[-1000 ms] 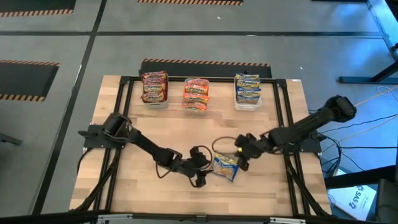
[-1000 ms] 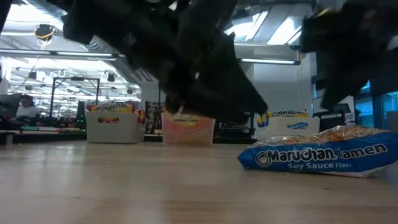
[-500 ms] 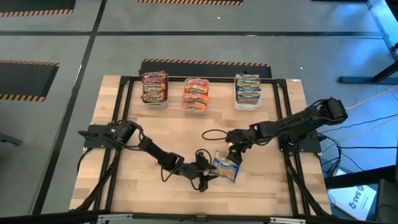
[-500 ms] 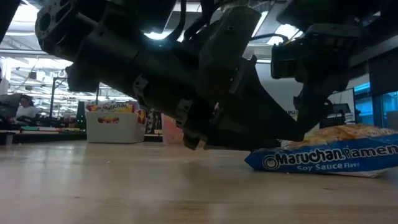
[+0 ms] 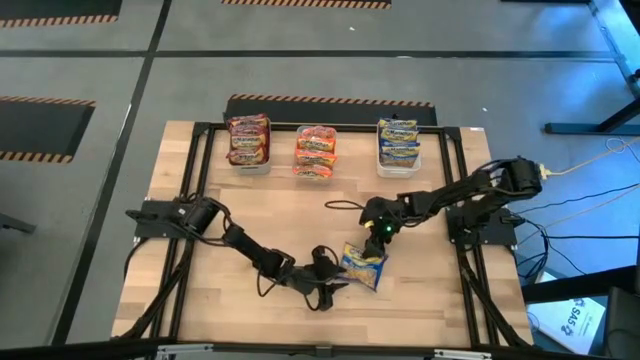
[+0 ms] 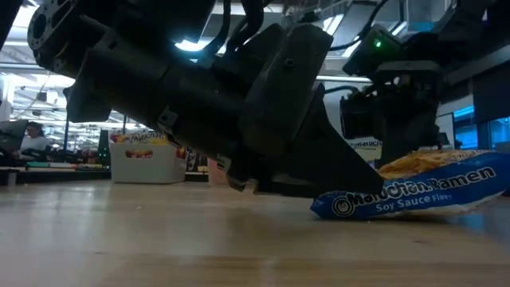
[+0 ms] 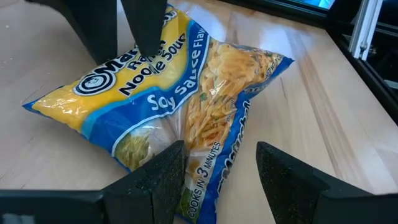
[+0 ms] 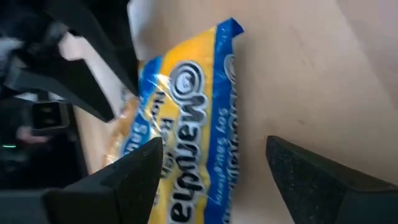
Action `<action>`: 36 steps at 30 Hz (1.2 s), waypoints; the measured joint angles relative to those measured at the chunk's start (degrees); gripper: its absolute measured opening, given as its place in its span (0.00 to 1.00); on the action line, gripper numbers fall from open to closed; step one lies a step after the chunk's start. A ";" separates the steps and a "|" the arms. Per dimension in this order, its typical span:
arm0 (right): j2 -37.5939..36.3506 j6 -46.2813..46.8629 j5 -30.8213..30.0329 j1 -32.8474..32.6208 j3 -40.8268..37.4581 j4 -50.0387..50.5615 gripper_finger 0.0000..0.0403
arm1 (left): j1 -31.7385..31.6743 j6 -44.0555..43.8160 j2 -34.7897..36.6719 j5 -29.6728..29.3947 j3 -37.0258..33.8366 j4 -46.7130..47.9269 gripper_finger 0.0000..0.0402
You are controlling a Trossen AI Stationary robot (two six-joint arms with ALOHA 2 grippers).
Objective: Sort Maruchan noodles
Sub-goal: Put the blue noodle into the white bin
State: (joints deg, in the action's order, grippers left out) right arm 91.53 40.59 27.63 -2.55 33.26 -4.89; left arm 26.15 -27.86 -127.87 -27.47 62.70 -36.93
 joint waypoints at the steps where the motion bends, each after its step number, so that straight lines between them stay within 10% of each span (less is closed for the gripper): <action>1: 0.68 0.97 1.50 0.55 -0.24 -1.67 0.72 | 0.00 0.02 0.00 -0.02 0.00 0.00 0.49; 20: 8.43 8.88 8.97 -2.47 0.00 -15.13 0.69 | -0.22 0.09 -0.11 -0.02 -0.11 0.04 0.49; 36: 5.97 1.87 7.48 -2.37 -0.16 -14.36 0.13 | 1.74 9.52 4.51 -0.03 -0.40 2.78 0.49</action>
State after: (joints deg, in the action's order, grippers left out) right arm 97.50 42.46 35.10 -4.92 33.10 -19.25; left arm 27.89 -18.34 -123.37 -27.50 62.29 -34.15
